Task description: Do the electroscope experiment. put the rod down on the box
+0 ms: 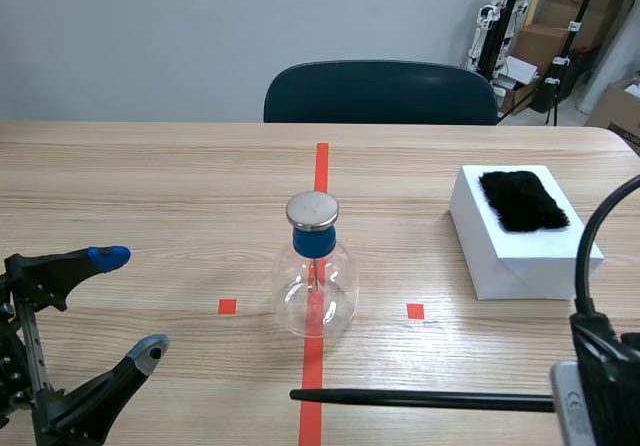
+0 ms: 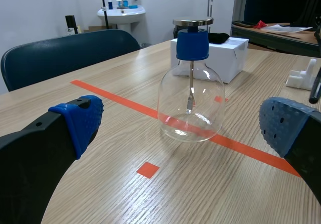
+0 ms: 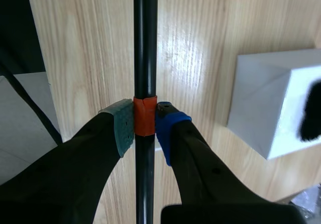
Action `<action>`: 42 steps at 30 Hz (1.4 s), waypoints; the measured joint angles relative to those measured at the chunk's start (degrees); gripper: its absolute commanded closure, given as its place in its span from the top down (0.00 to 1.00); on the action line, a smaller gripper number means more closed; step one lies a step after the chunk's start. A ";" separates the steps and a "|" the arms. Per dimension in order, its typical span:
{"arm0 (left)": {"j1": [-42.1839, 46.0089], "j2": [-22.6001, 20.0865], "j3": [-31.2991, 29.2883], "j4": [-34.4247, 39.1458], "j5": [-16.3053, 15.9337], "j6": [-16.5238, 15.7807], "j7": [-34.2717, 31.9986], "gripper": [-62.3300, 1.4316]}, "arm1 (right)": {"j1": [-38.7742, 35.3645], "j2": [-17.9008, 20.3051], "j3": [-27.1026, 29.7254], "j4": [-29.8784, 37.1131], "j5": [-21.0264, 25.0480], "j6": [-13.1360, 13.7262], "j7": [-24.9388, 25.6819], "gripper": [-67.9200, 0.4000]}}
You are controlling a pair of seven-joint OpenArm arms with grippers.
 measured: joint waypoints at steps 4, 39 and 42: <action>0.00 0.00 0.00 0.00 0.00 0.00 0.00 1.00 | 3.63 2.86 -4.61 -3.10 1.81 -0.02 -2.08 0.01; 0.00 0.00 0.00 0.00 0.00 0.00 0.00 1.00 | 20.72 8.90 -24.37 -17.92 2.67 -0.07 -1.44 0.01; 0.00 0.00 0.00 0.00 -0.02 0.00 0.00 1.00 | 20.74 7.82 -24.35 -18.56 2.01 -0.11 -1.40 0.01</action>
